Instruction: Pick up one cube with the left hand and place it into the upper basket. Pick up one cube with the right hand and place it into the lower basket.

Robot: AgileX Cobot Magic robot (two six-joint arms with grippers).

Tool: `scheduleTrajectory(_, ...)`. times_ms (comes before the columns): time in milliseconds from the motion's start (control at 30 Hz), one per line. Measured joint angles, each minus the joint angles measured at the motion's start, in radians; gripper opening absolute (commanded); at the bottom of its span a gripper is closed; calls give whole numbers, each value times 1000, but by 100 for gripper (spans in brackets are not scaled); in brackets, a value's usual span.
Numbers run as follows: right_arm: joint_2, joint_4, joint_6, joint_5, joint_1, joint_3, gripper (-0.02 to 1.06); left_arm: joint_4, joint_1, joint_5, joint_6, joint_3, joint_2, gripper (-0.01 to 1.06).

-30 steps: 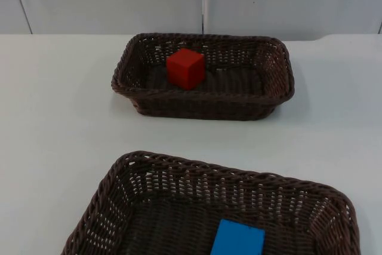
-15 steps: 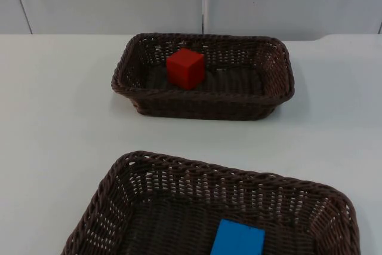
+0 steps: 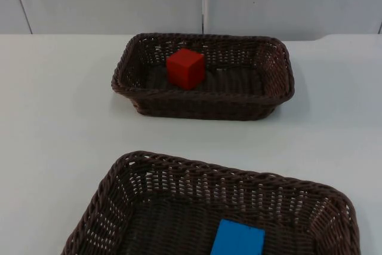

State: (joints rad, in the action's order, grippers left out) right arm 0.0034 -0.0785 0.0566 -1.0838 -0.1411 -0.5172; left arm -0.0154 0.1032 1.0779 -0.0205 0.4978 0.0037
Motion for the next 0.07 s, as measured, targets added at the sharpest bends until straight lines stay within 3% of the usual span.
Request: scheduleTrajectory(67,0,0,0,0,0,0,105,0,-25,0,0,0,0,105)
